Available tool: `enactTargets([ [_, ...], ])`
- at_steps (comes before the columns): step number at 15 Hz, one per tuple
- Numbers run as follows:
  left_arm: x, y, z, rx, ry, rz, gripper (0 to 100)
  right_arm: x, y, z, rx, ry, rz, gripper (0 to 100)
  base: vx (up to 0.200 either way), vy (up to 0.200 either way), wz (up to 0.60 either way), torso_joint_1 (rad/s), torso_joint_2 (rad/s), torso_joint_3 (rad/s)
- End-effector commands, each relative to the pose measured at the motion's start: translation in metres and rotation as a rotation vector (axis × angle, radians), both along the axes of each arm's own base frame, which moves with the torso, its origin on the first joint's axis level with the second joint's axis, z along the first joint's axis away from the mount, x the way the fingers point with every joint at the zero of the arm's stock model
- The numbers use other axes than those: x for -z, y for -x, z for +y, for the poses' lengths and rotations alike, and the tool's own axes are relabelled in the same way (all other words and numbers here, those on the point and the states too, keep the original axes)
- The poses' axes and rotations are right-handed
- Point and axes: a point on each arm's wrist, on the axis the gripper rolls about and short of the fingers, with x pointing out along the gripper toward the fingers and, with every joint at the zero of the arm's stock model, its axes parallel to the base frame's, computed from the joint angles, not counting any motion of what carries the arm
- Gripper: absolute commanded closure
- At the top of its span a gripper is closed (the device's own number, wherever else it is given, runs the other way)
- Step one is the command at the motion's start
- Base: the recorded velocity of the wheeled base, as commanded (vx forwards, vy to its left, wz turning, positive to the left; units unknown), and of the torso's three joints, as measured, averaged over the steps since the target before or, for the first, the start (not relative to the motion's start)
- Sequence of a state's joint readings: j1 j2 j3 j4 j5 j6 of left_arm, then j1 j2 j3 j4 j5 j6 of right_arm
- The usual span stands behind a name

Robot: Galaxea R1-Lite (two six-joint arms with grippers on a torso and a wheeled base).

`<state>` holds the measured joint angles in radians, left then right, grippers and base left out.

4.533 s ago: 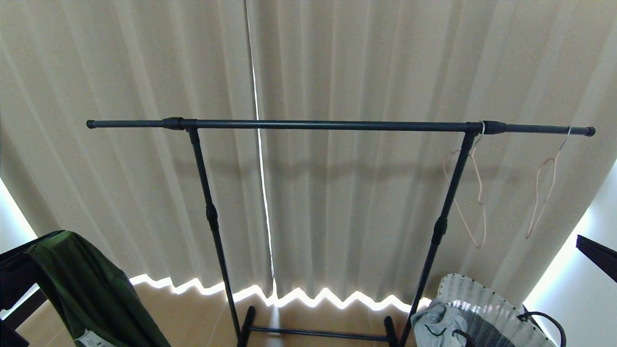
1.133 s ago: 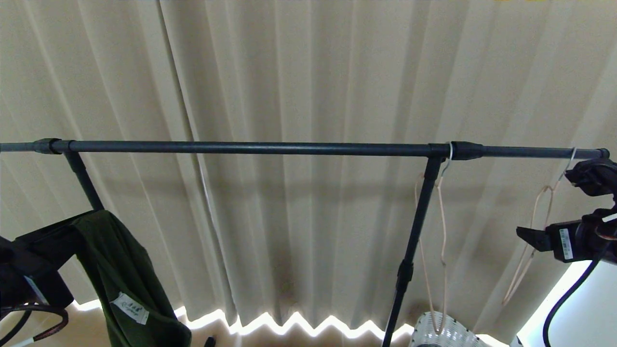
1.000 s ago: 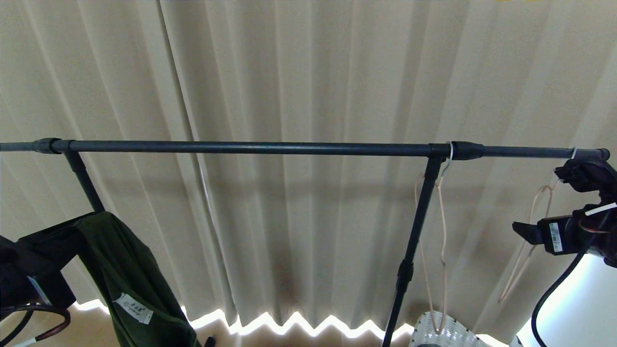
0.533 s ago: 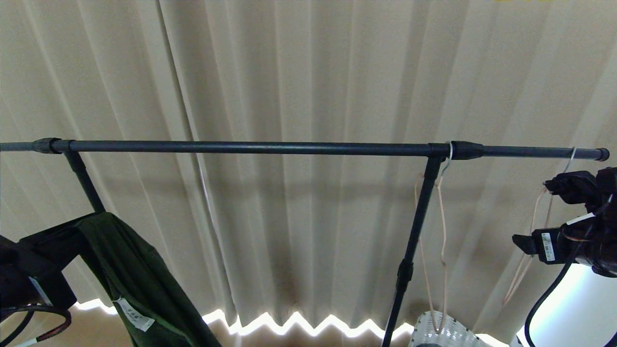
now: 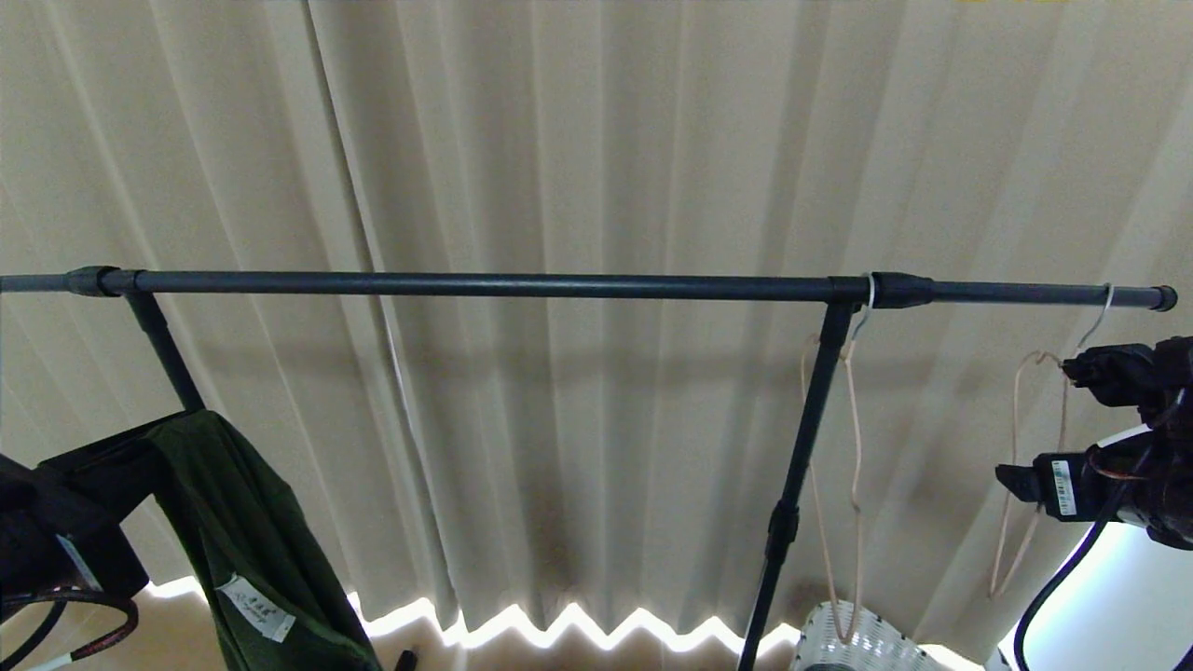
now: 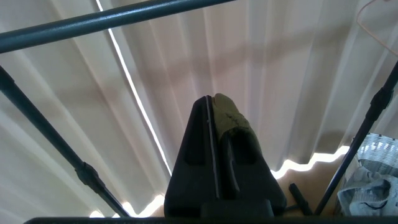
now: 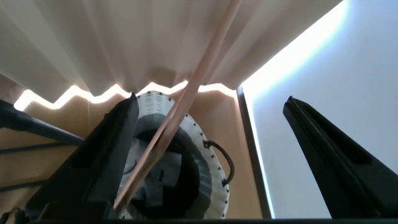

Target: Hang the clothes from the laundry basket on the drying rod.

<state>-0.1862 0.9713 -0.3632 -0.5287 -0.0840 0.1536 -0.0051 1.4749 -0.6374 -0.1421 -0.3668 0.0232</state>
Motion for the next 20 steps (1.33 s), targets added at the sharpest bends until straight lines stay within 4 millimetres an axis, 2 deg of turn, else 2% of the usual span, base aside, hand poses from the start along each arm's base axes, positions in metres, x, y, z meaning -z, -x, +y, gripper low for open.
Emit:
enactTargets([
  [1, 0.0, 0.0, 0.0, 0.0, 0.001, -0.003, 100, -0.001, 0.001, -0.001, 0.002, 0.0, -0.005, 0, 0.0, 0.0, 0.0, 0.0, 0.0, 0.0],
  [5, 0.0, 0.0, 0.0, 0.003, 0.001, -0.003, 100, 0.001, -0.001, -0.001, 0.009, -0.011, -0.002, 0, 0.0, 0.0, 0.0, 0.0, 0.0, 0.0],
  [6, 0.0, 0.0, 0.0, 0.0, 0.001, -0.003, 100, 0.001, -0.001, -0.001, 0.01, -0.012, -0.003, 100, 0.0, 0.0, 0.0, 0.0, 0.0, 0.0],
  [15, -0.001, 0.001, 0.0, -0.002, 0.001, -0.006, 100, -0.002, 0.0, 0.0, 0.001, -0.02, -0.022, 100, 0.0, 0.0, 0.0, 0.0, 0.0, 0.0],
  [20, -0.001, 0.001, 0.0, 0.0, 0.001, -0.006, 100, -0.012, 0.01, 0.001, -0.021, -0.046, -0.073, 100, 0.0, 0.0, 0.0, 0.0, 0.0, 0.0],
])
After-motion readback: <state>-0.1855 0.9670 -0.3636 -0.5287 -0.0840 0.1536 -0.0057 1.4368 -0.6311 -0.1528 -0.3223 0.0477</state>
